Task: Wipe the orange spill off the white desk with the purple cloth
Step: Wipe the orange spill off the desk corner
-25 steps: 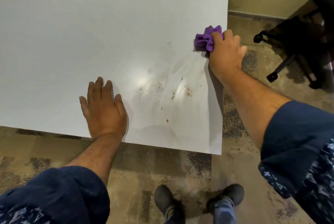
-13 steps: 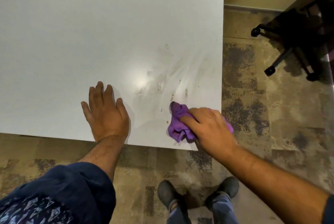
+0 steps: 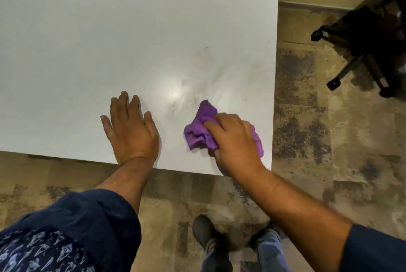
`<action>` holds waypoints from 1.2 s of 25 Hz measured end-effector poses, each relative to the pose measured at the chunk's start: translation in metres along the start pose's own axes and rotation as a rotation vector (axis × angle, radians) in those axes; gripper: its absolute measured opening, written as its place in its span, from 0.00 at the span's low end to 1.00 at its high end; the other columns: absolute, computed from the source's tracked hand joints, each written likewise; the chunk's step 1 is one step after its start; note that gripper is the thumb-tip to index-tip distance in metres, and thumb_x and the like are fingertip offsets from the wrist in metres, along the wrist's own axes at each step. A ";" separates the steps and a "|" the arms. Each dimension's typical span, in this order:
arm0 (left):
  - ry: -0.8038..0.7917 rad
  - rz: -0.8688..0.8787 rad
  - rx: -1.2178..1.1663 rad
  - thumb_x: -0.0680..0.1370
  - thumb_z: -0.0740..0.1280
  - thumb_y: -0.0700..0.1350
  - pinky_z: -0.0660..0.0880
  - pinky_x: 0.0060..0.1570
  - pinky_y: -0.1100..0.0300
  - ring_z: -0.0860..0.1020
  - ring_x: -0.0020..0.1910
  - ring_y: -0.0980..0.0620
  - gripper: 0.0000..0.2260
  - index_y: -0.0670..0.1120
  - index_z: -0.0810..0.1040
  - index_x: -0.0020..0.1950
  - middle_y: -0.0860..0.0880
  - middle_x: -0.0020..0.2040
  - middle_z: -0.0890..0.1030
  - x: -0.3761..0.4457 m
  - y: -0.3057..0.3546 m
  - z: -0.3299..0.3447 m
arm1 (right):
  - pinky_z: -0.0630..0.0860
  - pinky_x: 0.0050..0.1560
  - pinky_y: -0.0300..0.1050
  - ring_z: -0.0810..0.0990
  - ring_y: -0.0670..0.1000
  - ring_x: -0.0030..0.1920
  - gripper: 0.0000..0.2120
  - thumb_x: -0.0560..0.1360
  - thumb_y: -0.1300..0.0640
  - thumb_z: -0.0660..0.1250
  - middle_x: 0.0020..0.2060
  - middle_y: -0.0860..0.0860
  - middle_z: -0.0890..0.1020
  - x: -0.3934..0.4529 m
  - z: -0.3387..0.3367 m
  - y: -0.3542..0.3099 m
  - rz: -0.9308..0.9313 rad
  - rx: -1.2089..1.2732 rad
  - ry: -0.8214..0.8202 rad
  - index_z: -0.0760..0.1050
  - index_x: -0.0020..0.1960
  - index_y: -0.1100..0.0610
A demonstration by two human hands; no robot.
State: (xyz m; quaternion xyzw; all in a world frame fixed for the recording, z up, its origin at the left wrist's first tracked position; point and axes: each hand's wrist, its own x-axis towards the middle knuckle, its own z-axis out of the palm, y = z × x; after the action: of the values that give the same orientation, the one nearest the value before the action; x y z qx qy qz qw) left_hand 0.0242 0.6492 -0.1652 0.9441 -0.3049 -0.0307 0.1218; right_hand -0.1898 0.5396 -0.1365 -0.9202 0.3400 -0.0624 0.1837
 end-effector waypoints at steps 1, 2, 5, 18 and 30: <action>-0.005 0.002 0.005 0.85 0.59 0.47 0.52 0.82 0.37 0.58 0.84 0.44 0.22 0.44 0.68 0.80 0.45 0.83 0.64 0.000 0.000 -0.001 | 0.73 0.57 0.52 0.79 0.57 0.59 0.23 0.73 0.57 0.80 0.59 0.52 0.83 -0.021 0.005 -0.006 -0.068 0.022 -0.029 0.80 0.66 0.51; -0.008 0.000 0.009 0.85 0.59 0.48 0.53 0.82 0.37 0.58 0.84 0.44 0.22 0.45 0.68 0.80 0.45 0.83 0.64 0.000 0.001 -0.001 | 0.74 0.56 0.52 0.79 0.57 0.58 0.22 0.74 0.56 0.79 0.59 0.52 0.83 -0.035 0.010 -0.008 -0.119 0.044 -0.044 0.80 0.66 0.52; -0.018 -0.004 0.008 0.85 0.58 0.48 0.51 0.82 0.38 0.57 0.85 0.44 0.23 0.45 0.67 0.80 0.45 0.84 0.63 -0.001 0.002 -0.003 | 0.74 0.52 0.52 0.78 0.56 0.55 0.20 0.74 0.53 0.78 0.56 0.50 0.82 -0.026 0.004 0.007 -0.311 -0.027 -0.103 0.79 0.64 0.49; 0.012 -0.003 -0.037 0.86 0.57 0.49 0.49 0.83 0.40 0.56 0.85 0.46 0.23 0.47 0.66 0.82 0.47 0.85 0.62 -0.004 -0.002 0.000 | 0.73 0.60 0.51 0.77 0.56 0.61 0.18 0.76 0.55 0.75 0.61 0.51 0.82 -0.001 0.012 -0.001 -0.286 0.073 -0.048 0.81 0.66 0.51; 0.054 -0.004 -0.082 0.86 0.58 0.49 0.48 0.83 0.41 0.57 0.85 0.47 0.23 0.47 0.67 0.81 0.47 0.84 0.64 -0.005 -0.003 0.005 | 0.67 0.62 0.55 0.75 0.58 0.68 0.15 0.84 0.50 0.63 0.63 0.50 0.82 0.164 -0.036 0.087 -0.077 -0.346 0.134 0.78 0.69 0.48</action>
State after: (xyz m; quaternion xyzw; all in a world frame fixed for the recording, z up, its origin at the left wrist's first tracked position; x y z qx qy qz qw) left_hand 0.0214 0.6535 -0.1712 0.9394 -0.2980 -0.0178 0.1683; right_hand -0.1262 0.3611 -0.1377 -0.9443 0.3214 -0.0710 -0.0030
